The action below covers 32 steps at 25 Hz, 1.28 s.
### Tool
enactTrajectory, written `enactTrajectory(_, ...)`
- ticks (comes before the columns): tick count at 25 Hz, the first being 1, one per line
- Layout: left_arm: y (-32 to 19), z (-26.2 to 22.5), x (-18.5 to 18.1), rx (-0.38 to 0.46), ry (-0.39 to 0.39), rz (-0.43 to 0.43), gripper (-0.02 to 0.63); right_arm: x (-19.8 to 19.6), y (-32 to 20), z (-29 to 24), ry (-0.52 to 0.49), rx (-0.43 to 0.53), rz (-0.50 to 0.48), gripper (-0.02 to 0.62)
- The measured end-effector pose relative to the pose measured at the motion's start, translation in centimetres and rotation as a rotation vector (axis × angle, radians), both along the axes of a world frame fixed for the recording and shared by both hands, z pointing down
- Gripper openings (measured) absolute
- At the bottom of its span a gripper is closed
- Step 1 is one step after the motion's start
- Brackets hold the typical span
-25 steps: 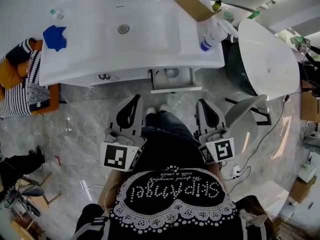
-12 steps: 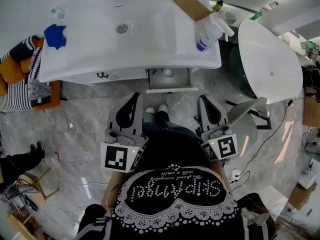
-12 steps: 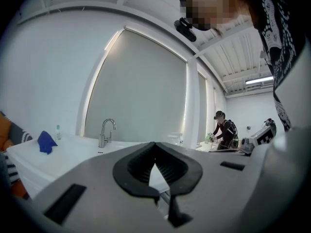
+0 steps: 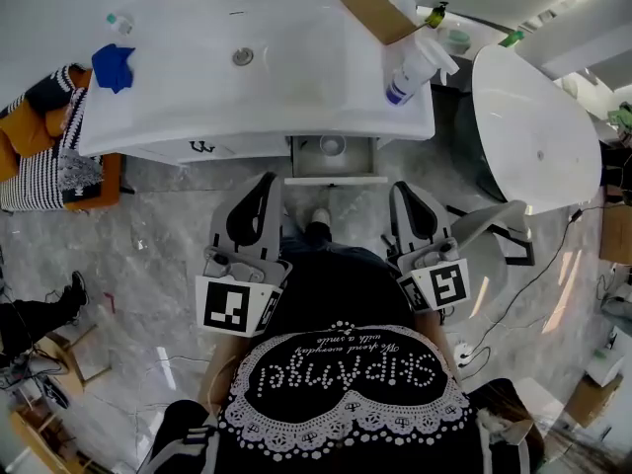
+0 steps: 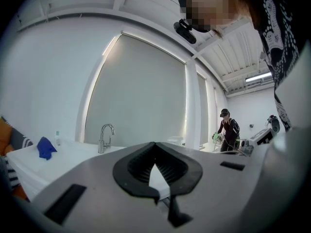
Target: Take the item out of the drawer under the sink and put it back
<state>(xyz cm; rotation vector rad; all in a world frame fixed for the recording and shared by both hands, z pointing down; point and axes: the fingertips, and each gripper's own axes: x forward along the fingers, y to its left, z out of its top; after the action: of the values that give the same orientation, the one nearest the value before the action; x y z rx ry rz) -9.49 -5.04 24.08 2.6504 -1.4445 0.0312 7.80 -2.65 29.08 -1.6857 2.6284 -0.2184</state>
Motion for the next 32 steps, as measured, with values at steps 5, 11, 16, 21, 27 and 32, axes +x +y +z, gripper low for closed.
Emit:
enactTrajectory(5,-0.2,0.6,0.1,-0.018,-0.011,0.005,0.003,-0.2,-0.2,0.4,0.014,-0.005,-0.012,0.018)
enactTrajectory(11,-0.5,0.7,0.6,-0.031,-0.002,0.006,0.003,-0.3,-0.4,1.3,0.084,-0.030,-0.058,0.018)
enactTrajectory(16,-0.5,0.9,0.6,-0.035,-0.003,-0.008,0.003,-1.1,-0.9,2.5,0.174,-0.052,-0.111,0.020)
enactTrajectory(21,-0.4,1.0,0.2,-0.038,-0.005,-0.027,0.003,-2.0,-1.6,4.3,0.283,-0.047,-0.191,0.021)
enactTrajectory(27,-0.3,0.9,-0.5,-0.035,-0.009,-0.063,0.003,-3.1,-2.5,6.9,0.433,-0.064,-0.289,0.023)
enactTrajectory(32,-0.2,0.9,-1.2,-0.036,-0.012,-0.088,0.003,-3.6,-3.1,9.1,0.546,-0.109,-0.345,0.023)
